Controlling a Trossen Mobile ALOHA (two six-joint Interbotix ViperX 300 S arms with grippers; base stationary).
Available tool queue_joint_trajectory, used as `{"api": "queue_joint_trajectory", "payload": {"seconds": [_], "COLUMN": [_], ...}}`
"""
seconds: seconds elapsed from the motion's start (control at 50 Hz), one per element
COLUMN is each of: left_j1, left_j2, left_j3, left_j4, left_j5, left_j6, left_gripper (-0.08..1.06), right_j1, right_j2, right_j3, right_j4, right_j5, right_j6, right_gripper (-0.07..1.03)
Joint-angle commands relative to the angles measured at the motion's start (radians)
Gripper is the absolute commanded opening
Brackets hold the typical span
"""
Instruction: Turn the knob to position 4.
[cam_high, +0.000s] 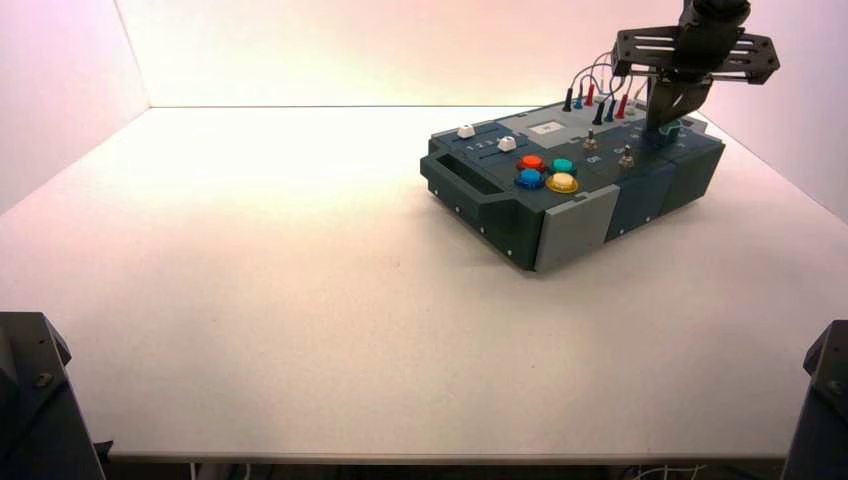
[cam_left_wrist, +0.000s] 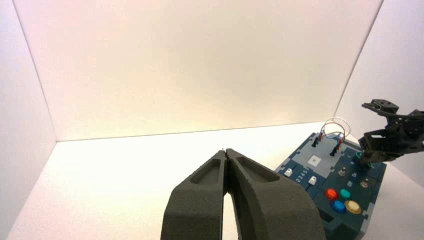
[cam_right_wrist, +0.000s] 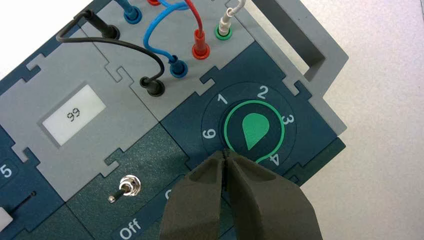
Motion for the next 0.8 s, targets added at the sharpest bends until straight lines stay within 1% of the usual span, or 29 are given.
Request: {"api": "queue_joint_trajectory", "payload": {"seconds": [0.02, 0.8], "left_j1": [0.006, 0.006], "left_j2": [0.008, -0.002], "left_j3": [-0.012, -0.014], "left_j4": [0.002, 0.0], "left_j5": [-0.008, -0.006], "left_j6": [-0.002, 0.0], "left_gripper": [-0.03, -0.03], "right_j1": [0.002, -0.003], "right_j2": [-0.028, -0.006], "right_j3": [-0.006, -0.005], "right_j4": [0.002, 0.003], "right_j5": [-0.003, 0.003], "right_j6": [0.0, 0.005], "right_gripper": [-0.02, -0.02]}}
